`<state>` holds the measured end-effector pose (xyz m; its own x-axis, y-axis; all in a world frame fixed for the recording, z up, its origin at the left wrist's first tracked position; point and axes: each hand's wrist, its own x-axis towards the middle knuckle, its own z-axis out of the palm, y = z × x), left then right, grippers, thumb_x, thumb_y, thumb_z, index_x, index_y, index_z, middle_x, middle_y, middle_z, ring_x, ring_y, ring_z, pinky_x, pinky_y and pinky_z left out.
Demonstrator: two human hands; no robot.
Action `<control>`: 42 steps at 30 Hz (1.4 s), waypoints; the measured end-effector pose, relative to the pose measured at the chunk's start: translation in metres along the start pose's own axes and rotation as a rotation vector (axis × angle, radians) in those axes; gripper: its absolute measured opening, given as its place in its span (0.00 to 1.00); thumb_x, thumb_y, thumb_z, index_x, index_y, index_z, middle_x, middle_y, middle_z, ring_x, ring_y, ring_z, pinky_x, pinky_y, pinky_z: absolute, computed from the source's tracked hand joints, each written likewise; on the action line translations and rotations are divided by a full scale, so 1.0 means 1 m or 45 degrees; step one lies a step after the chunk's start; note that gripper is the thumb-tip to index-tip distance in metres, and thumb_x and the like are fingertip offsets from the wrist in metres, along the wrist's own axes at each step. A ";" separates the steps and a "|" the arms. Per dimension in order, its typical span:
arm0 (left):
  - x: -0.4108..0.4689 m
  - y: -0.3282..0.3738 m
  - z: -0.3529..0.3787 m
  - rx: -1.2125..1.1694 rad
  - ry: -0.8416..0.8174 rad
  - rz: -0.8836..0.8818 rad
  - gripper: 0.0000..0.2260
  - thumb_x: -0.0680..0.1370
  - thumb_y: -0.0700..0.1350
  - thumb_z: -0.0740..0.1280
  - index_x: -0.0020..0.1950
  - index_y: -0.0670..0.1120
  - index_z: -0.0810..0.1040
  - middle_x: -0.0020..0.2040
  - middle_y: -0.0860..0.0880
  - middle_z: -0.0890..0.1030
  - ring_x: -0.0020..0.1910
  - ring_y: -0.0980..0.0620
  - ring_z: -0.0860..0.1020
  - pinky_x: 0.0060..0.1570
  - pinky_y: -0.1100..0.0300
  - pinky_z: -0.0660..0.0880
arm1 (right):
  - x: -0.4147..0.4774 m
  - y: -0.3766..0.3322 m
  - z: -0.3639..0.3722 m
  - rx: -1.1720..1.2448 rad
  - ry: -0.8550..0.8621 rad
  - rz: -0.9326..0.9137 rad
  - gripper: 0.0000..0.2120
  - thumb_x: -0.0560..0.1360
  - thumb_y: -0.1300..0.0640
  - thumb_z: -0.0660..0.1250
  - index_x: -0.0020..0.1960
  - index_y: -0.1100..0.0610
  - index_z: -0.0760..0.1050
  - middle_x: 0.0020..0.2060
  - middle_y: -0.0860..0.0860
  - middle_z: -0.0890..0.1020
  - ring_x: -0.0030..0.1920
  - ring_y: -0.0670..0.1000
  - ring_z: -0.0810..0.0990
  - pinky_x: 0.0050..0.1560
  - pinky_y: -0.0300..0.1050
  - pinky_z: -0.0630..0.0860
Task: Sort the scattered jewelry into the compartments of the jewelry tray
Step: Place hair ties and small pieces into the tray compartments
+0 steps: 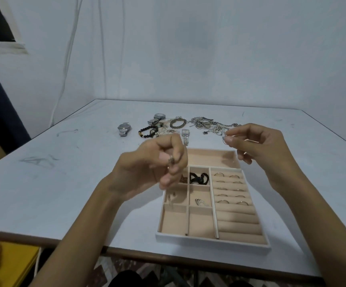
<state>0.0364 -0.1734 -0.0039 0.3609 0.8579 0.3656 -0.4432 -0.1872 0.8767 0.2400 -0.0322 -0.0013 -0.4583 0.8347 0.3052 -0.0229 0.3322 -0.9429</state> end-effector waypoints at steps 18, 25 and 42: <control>-0.026 -0.021 0.009 0.624 0.201 -0.121 0.03 0.70 0.39 0.64 0.41 0.42 0.77 0.42 0.43 0.79 0.50 0.39 0.80 0.52 0.53 0.75 | 0.000 0.003 0.002 -0.084 -0.059 0.004 0.06 0.71 0.64 0.73 0.48 0.61 0.82 0.35 0.53 0.78 0.24 0.46 0.74 0.27 0.38 0.66; -0.031 -0.022 0.003 1.088 0.129 -0.132 0.06 0.68 0.41 0.68 0.38 0.39 0.78 0.60 0.44 0.77 0.66 0.45 0.71 0.64 0.60 0.68 | 0.000 0.003 0.003 -0.088 -0.061 0.010 0.06 0.71 0.64 0.73 0.47 0.61 0.82 0.34 0.53 0.78 0.24 0.46 0.74 0.26 0.36 0.66; -0.041 -0.029 -0.010 1.303 0.677 -0.221 0.13 0.74 0.51 0.64 0.58 0.55 0.77 0.64 0.64 0.73 0.66 0.66 0.67 0.70 0.46 0.63 | -0.034 -0.008 0.001 -0.065 -0.123 -0.105 0.05 0.70 0.64 0.73 0.46 0.60 0.84 0.34 0.51 0.81 0.27 0.47 0.70 0.29 0.31 0.69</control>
<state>0.0265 -0.1984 -0.0471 -0.1452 0.9568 0.2519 0.5348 -0.1383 0.8336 0.2548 -0.0641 -0.0047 -0.5403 0.7583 0.3647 -0.0195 0.4220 -0.9064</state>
